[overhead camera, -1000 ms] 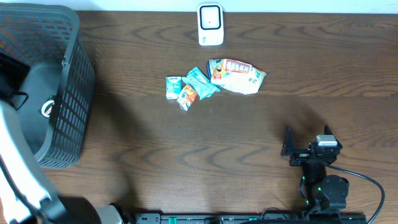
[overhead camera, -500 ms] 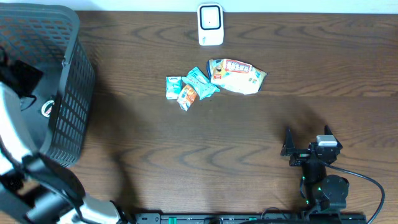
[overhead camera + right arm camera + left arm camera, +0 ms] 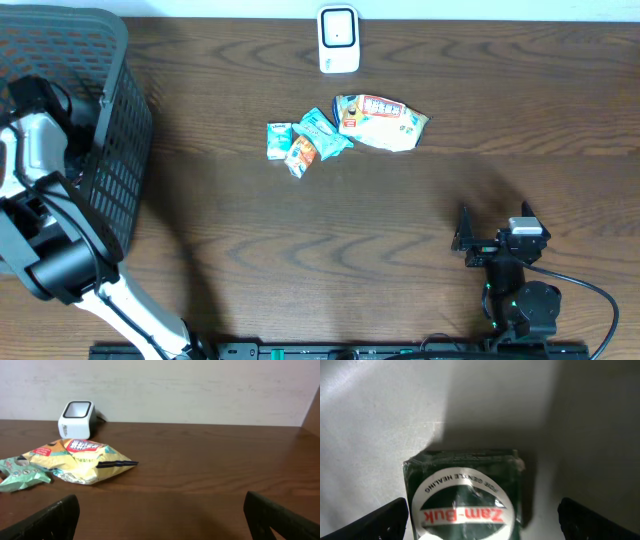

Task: Scan the item barcode
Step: 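Close the left gripper on the green Zam-Buk box in the basket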

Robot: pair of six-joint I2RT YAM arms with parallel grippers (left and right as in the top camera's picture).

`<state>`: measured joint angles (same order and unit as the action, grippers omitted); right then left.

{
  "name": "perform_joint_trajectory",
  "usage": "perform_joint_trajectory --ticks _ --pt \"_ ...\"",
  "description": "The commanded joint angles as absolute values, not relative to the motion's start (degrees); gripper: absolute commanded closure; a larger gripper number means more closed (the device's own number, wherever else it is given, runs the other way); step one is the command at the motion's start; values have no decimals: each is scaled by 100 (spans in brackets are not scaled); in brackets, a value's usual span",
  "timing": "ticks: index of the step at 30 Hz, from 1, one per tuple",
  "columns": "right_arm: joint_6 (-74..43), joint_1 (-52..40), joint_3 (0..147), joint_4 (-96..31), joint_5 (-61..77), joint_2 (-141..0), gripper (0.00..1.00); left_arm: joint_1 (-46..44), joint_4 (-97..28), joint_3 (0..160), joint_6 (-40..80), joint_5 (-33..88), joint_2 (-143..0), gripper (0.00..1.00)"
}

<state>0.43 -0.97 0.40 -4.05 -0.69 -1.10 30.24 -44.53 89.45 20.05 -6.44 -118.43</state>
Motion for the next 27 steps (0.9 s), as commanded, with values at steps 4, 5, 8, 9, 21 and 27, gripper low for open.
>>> perform_joint_trajectory --ticks 4,5,8,9,21,27 --pt "-36 -84 32 -429 -73 -102 1 3048 -4456 8908 1918 -1017 -12011 5" --pt "-36 -84 32 -429 -73 -104 1 3052 -4442 8908 1940 -1017 -12014 5" --pt "-36 -84 32 -429 -73 -102 1 3057 -4362 8908 1977 -1017 -12014 6" --pt "-36 -84 32 -429 -73 -102 1 3057 -4359 8908 1977 -1017 -12014 8" --pt "-36 -84 32 -429 -73 -104 1 3057 -4342 8788 1977 -1015 -12025 12" --pt "-36 -84 32 -429 -73 -102 1 3057 -4340 8700 1977 -1015 -12025 32"
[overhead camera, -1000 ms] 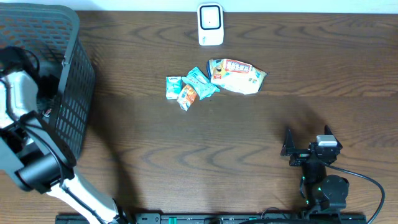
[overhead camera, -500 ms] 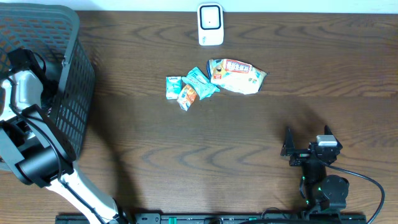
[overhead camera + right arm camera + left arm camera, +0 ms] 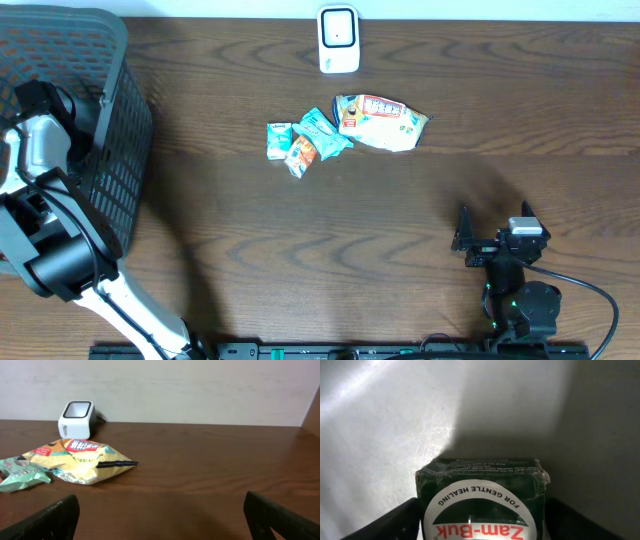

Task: Scan the item barcode
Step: 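Close the left gripper on the green Zam-Buk box in the basket, then lift the Zam-Buk box out and set it down near the other items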

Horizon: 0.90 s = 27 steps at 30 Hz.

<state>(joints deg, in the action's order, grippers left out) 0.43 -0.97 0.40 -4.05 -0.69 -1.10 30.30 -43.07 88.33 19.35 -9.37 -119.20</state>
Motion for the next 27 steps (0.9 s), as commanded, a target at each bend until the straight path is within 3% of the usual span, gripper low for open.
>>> perform_joint_trajectory --ticks 1,14,17,21,27 --pt "-38 -84 32 -429 -73 -104 1 3057 -4340 8700 1975 -1015 -12025 32" --pt "-36 -84 32 -429 -73 -102 1 3057 -4418 8873 1964 -1013 -11970 31" --pt "-36 -84 32 -429 -73 -102 1 3057 -4630 9118 1953 -1009 -11714 34" --pt "-38 -84 32 -429 -73 -102 1 3057 -4641 9218 1955 -950 -10997 47" --pt "-36 -84 32 -429 -73 -102 1 3057 -4486 9218 1959 -947 -9859 47"
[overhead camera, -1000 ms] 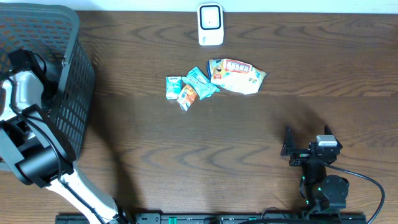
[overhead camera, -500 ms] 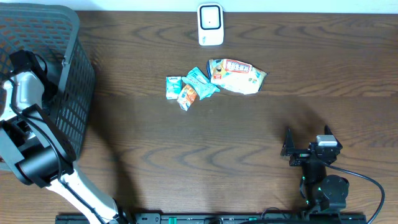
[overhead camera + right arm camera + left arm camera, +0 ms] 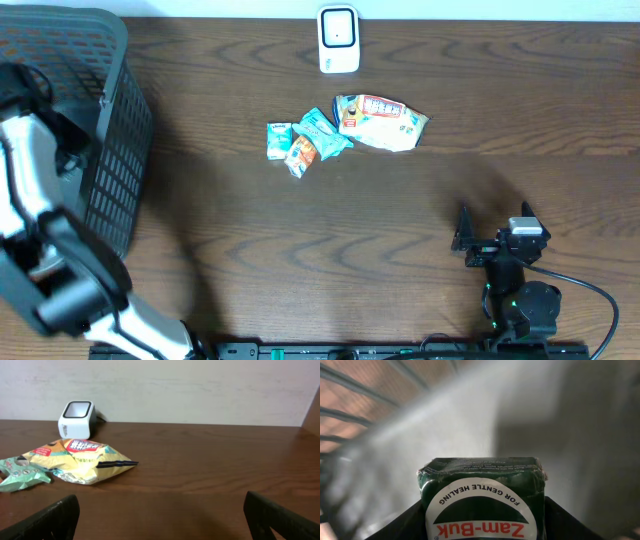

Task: Scan the item barcode
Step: 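Lift the Zam-Buk box out and set it down near the other items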

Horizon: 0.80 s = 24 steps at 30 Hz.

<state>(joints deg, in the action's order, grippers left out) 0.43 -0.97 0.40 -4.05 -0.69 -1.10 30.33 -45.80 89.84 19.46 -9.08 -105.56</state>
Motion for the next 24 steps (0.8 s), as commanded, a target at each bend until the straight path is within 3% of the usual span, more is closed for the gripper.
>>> perform_joint_trajectory --ticks 1,4,9,14,21,24 --pt "-36 -84 32 -429 -73 -104 1 3057 -4445 9218 1964 -947 -9636 47" --pt "-36 -84 32 -429 -73 -102 1 3050 -4307 9218 2171 -941 -8836 45" --pt "-36 -84 32 -429 -73 -102 1 3039 -3793 9218 2296 1048 -7559 44" --pt "-38 -84 32 -429 -73 -102 1 2558 -3435 9216 2694 2947 -7183 44" --pt "-36 -84 32 -429 -73 -102 1 707 -3575 8980 2171 2969 -7620 44" --pt "-38 -84 32 -429 -73 -102 1 -80 -3839 8967 2012 2381 -8132 44"
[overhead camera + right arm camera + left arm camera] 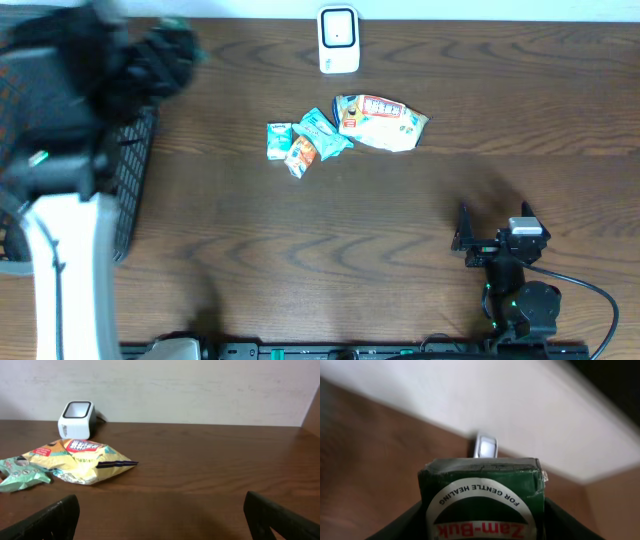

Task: Scan the item barcode
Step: 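Lift the Zam-Buk box out and set it down near the other items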

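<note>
A dark green Zam-Buk box (482, 500) fills the lower left wrist view, and my left gripper (482, 522) is shut on it, one dark finger on each side. Overhead, that gripper (165, 50) is blurred, high over the table's back left with a green patch at its tip. The white barcode scanner (338, 38) stands at the back middle of the table. It shows beyond the box, scanner (485, 445), and far left in the right wrist view, scanner (76, 417). My right gripper (497, 238) rests open near the front right, nothing between its fingers.
A black mesh basket (135, 185) stands at the left edge, partly hidden by my left arm. A yellow snack packet (380, 120) and a few small teal and orange packets (300, 140) lie just in front of the scanner.
My left gripper was inside the basket with the green box. It is now out of the basket, high over the table's back left, facing the scanner. The right arm has not moved.
My left gripper stood open around the green box on the basket floor. Then its fingers were shut on the box. Then the box was raised past the mesh wall, and now it is held outside the basket. The right gripper stayed open and still.
</note>
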Robot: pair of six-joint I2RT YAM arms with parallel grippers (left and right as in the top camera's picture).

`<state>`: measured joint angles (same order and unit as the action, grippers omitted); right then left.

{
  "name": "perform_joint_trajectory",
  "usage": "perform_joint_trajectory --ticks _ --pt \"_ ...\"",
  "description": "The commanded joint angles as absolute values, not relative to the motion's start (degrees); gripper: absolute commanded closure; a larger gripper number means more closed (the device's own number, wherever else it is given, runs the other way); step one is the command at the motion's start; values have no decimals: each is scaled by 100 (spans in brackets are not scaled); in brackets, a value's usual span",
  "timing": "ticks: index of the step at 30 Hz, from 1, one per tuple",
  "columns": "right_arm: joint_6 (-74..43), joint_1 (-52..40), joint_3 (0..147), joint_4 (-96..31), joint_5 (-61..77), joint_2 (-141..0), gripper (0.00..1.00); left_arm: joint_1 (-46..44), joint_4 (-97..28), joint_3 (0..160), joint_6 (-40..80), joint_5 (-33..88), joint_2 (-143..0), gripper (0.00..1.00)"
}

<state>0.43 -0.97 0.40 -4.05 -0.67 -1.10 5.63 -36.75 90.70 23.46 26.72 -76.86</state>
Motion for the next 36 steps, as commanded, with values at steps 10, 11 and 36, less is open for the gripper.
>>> perform_joint_trajectory --ticks 10,11,36 --pt "-36 -84 32 -429 -73 -102 1 -1959 -4246 8967 1865 1986 -10171 43" --pt "-38 -84 32 -429 -73 -102 1 -2200 -4257 8967 1865 1986 -10431 43" --pt "-38 -84 32 -429 -73 -104 1 -2191 -4375 9314 1734 1723 -10372 14"
